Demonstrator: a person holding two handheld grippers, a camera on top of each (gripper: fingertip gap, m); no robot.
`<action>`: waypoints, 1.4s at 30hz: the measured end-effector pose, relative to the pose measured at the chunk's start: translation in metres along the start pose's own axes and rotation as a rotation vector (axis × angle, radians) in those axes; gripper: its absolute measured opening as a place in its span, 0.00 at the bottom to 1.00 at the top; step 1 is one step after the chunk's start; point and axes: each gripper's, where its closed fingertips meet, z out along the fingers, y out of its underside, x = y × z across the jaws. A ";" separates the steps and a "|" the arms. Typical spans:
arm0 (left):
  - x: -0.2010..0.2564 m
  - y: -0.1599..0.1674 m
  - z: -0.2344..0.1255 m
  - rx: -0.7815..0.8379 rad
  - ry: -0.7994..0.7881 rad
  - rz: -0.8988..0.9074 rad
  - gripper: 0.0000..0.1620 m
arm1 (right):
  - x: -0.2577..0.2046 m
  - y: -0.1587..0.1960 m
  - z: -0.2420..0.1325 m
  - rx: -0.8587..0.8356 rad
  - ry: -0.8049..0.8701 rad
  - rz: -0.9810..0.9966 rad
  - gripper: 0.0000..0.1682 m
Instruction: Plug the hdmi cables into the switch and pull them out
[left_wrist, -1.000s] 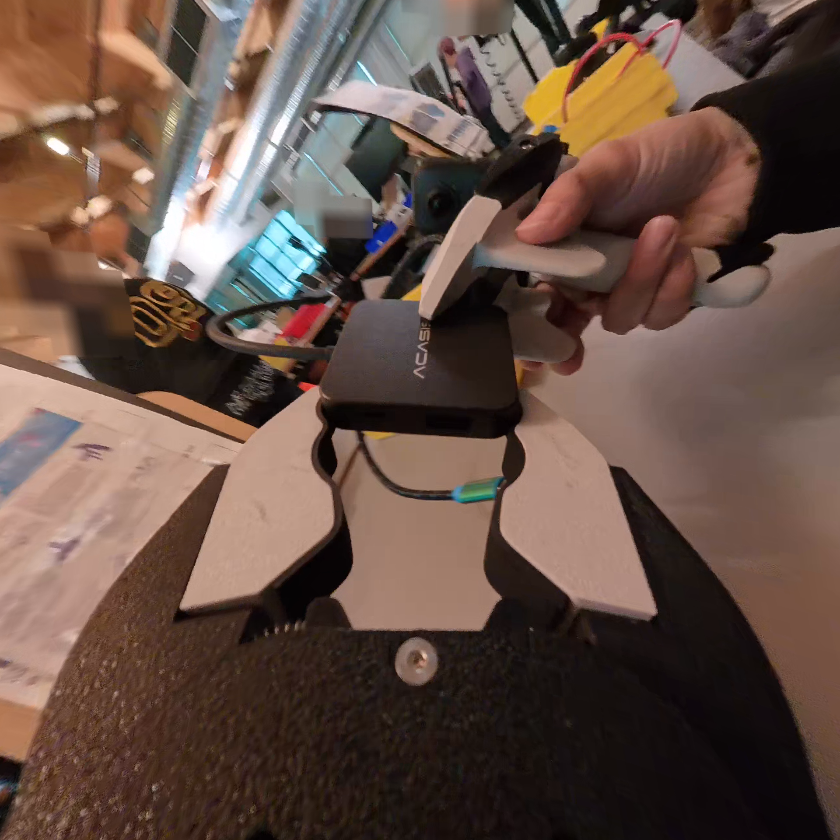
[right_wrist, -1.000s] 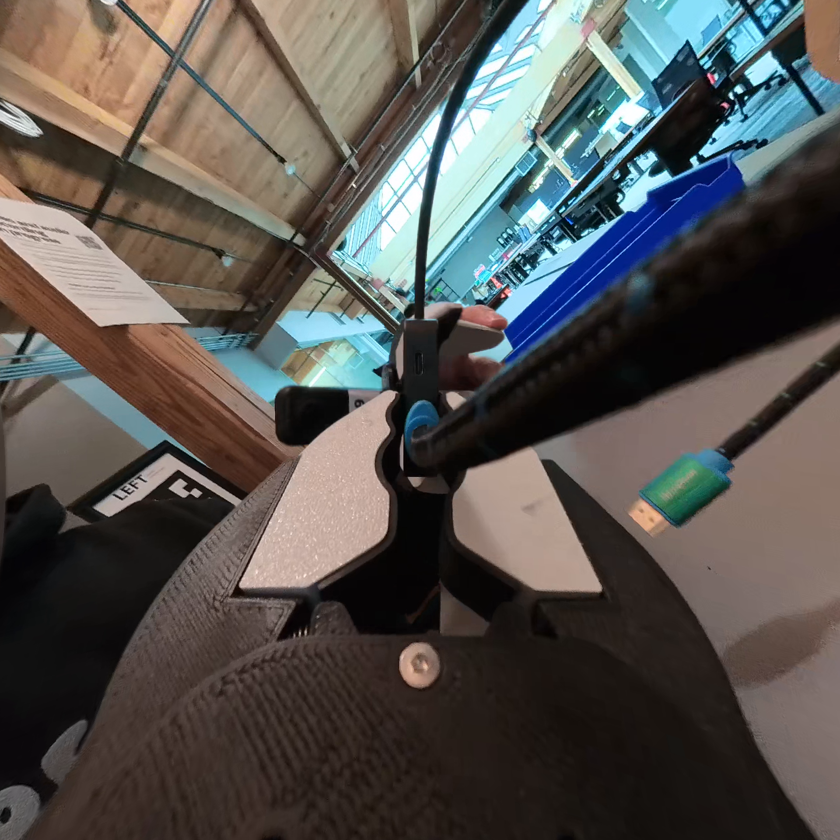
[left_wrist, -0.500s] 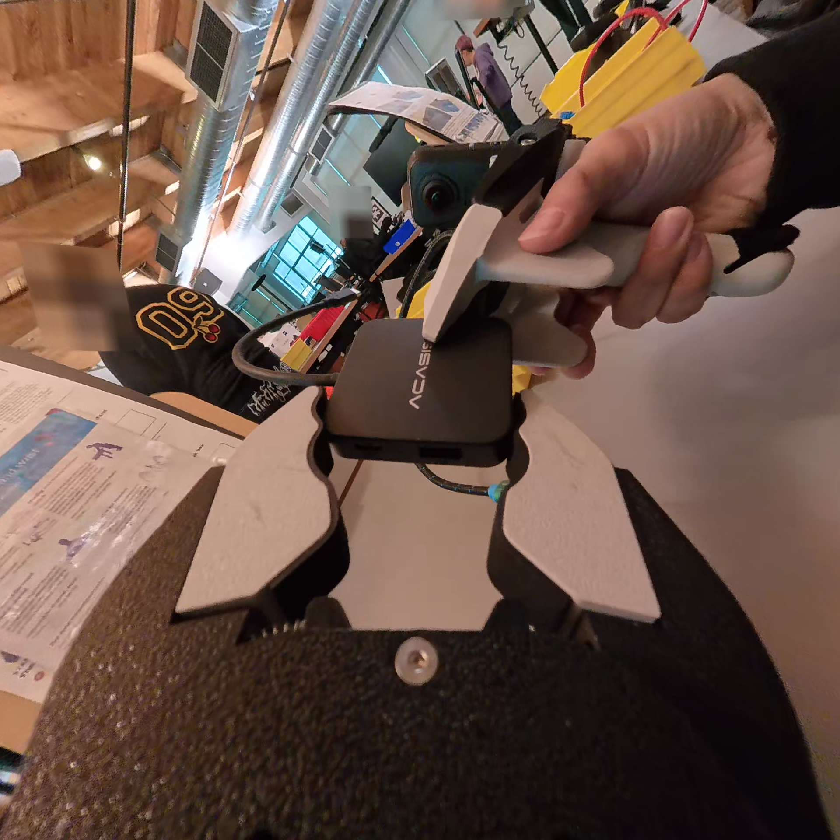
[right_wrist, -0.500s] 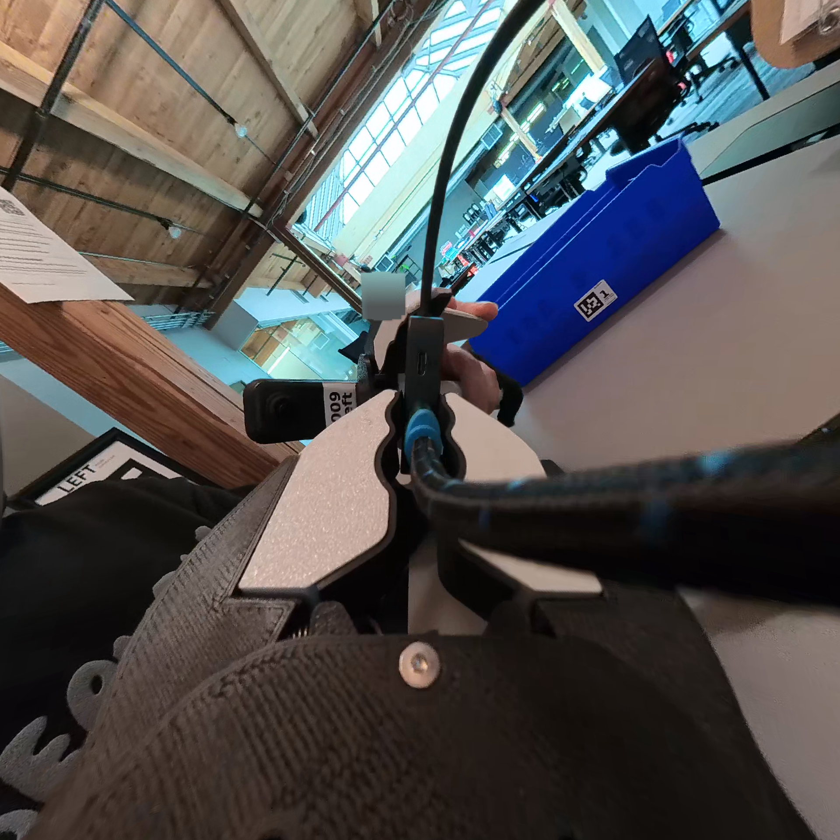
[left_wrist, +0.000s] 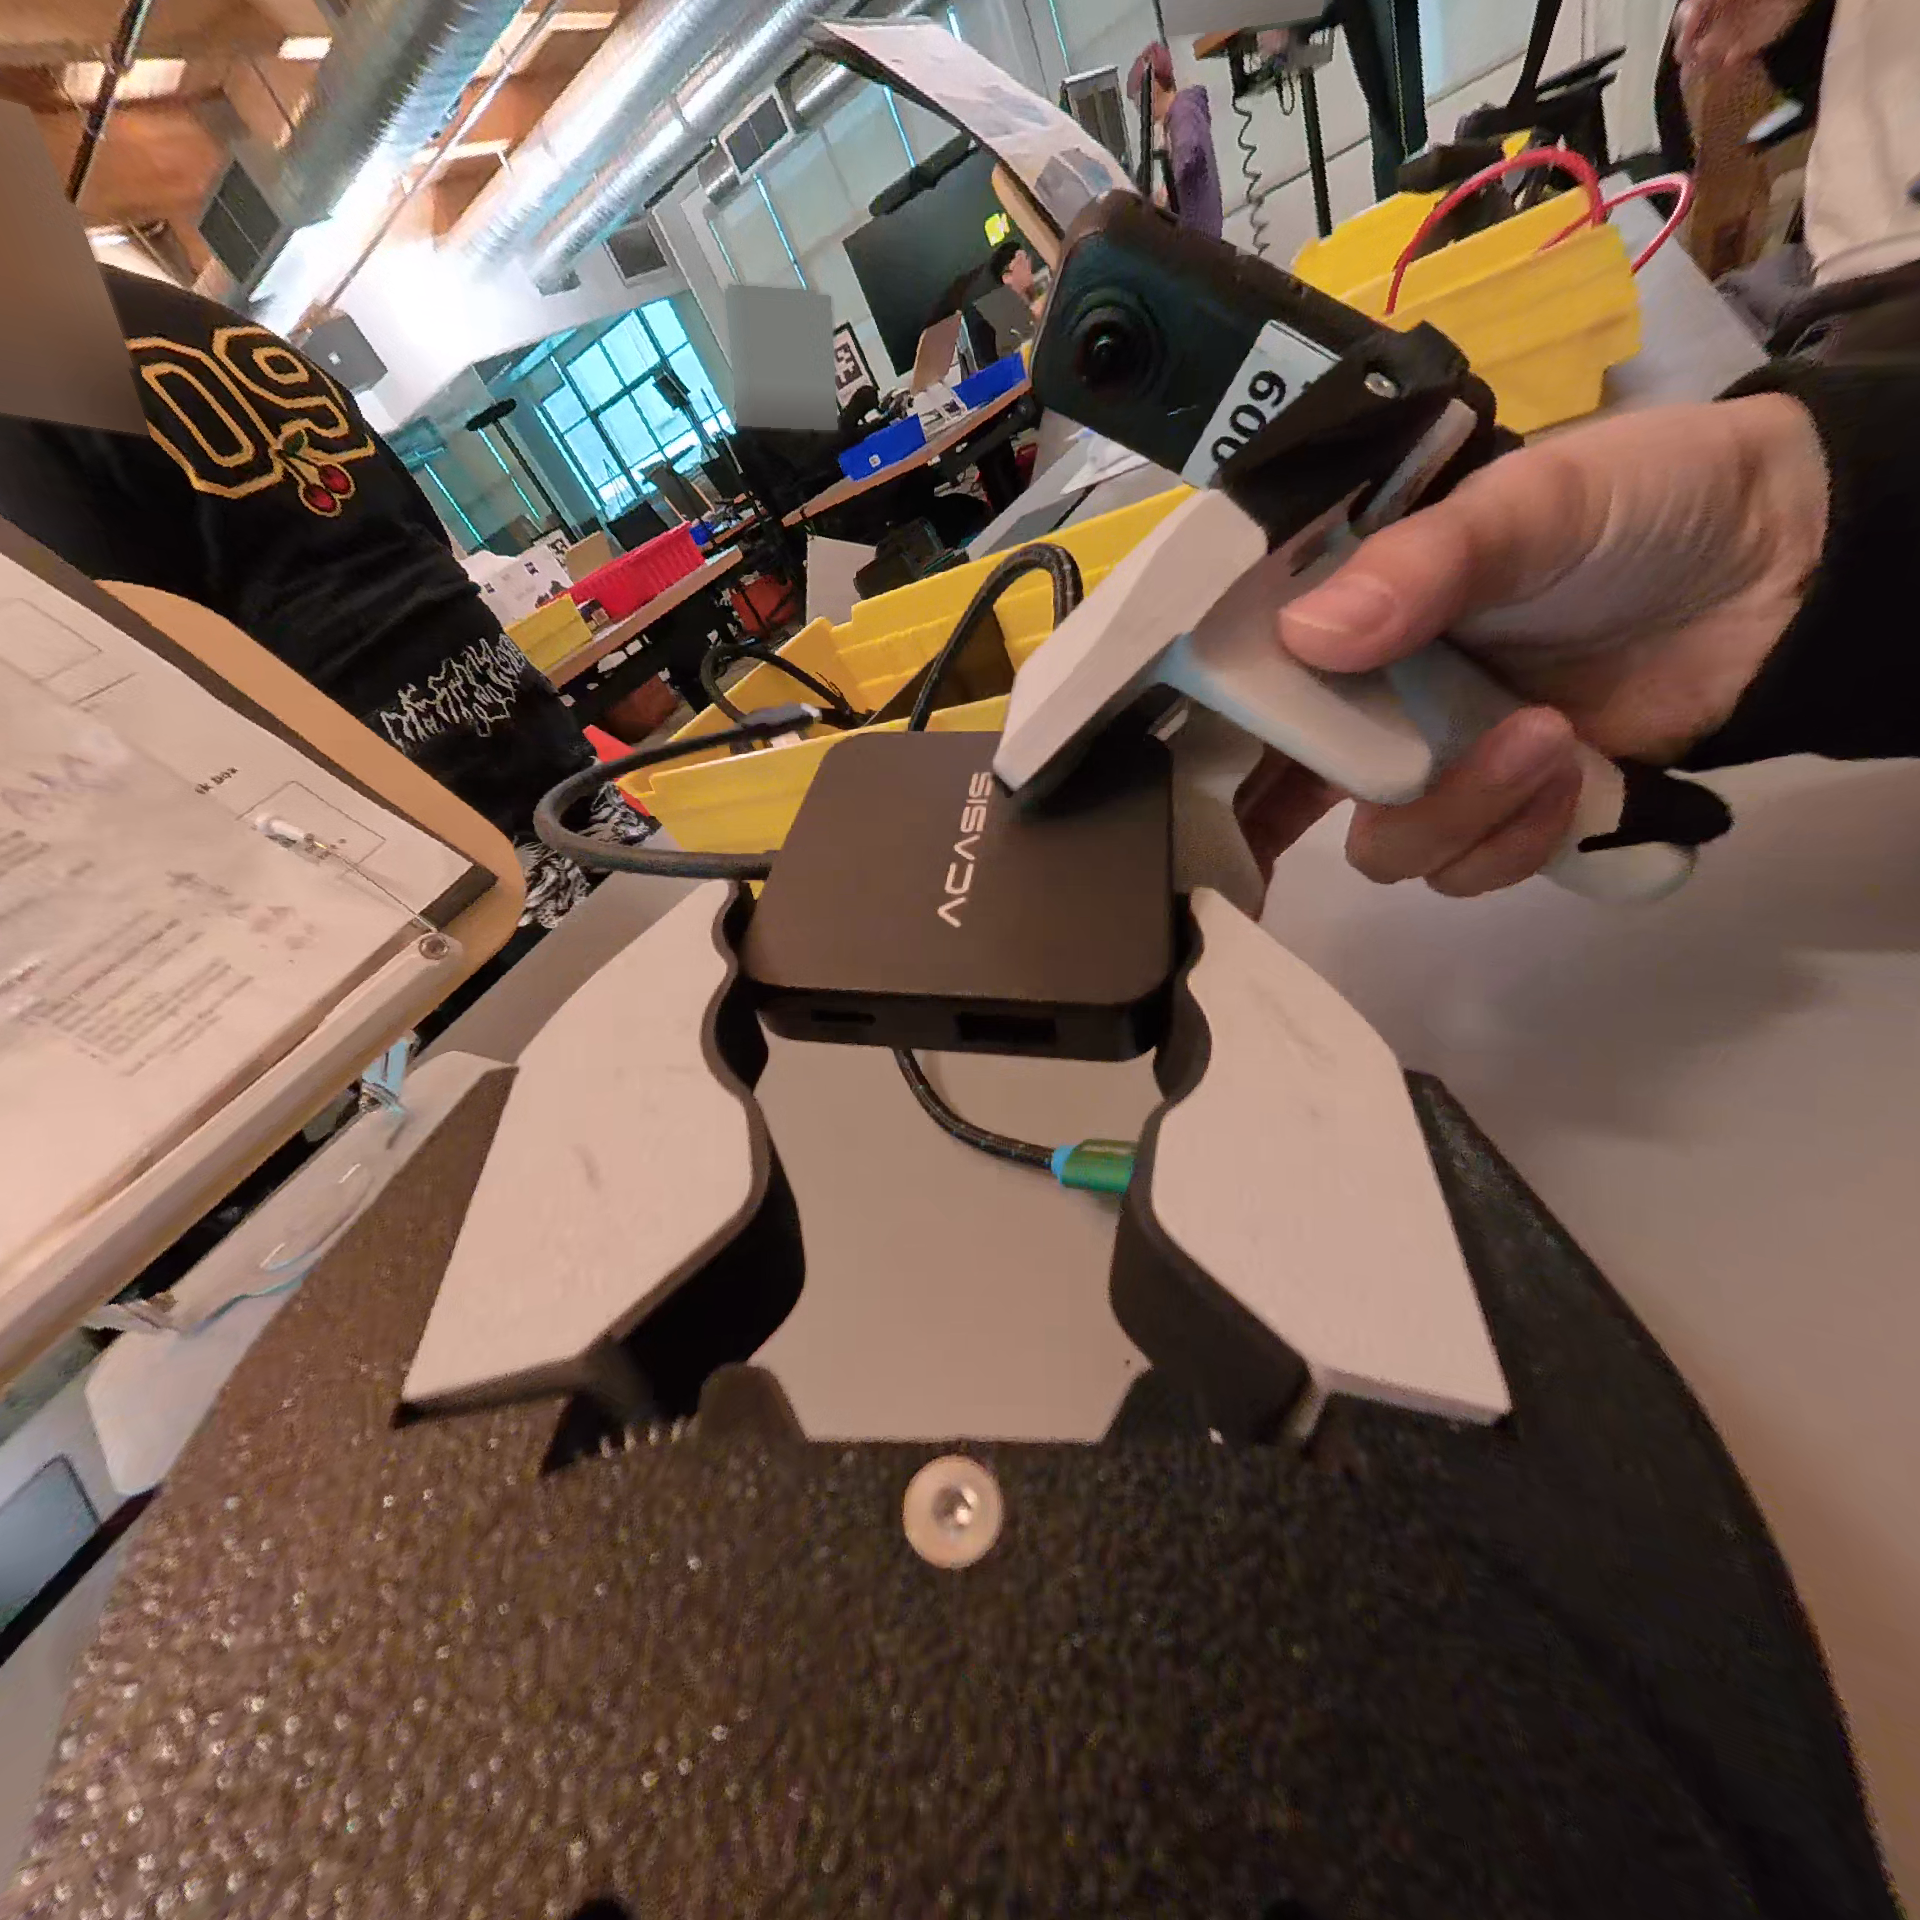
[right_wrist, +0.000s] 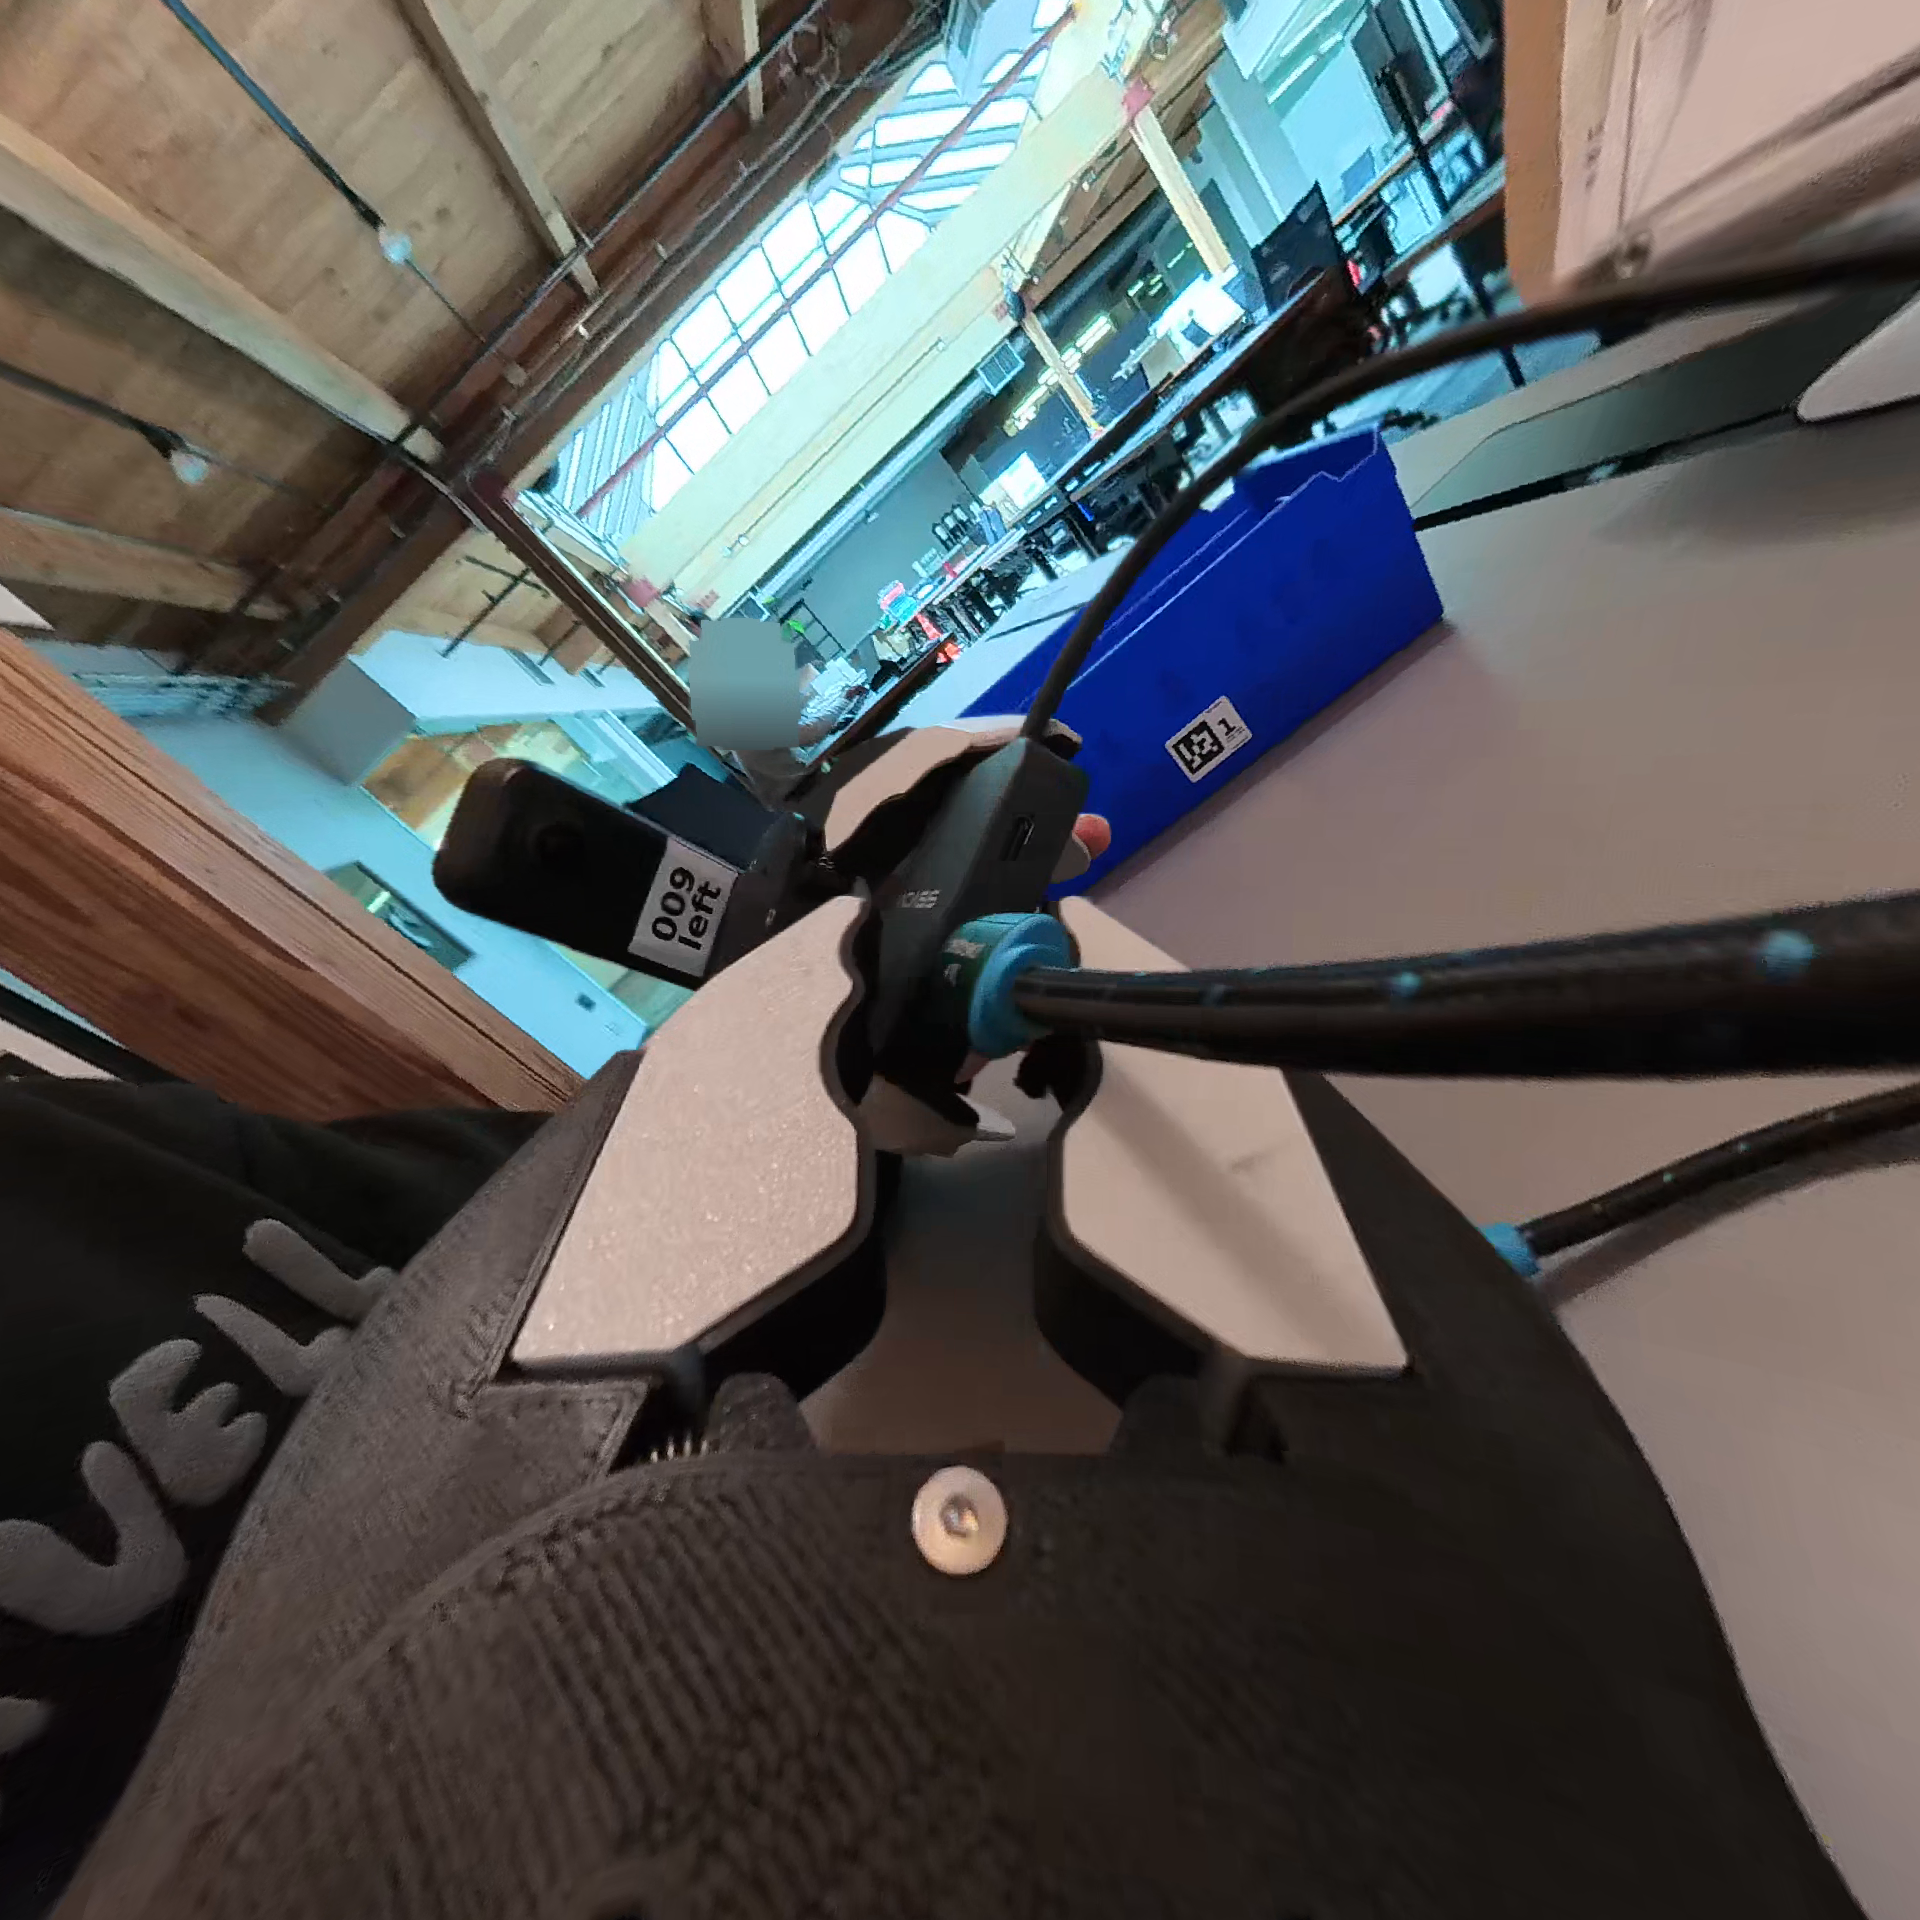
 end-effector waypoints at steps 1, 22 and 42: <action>-0.001 0.000 -0.001 0.007 0.003 -0.015 0.46 | -0.002 -0.001 0.001 0.003 -0.005 -0.025 0.22; -0.017 0.021 -0.042 0.047 0.119 -0.290 0.46 | -0.060 -0.044 -0.041 0.077 0.174 -0.814 0.55; 0.025 0.020 -0.072 0.061 0.316 -0.137 0.46 | -0.033 0.057 0.015 -0.380 0.049 -0.793 0.14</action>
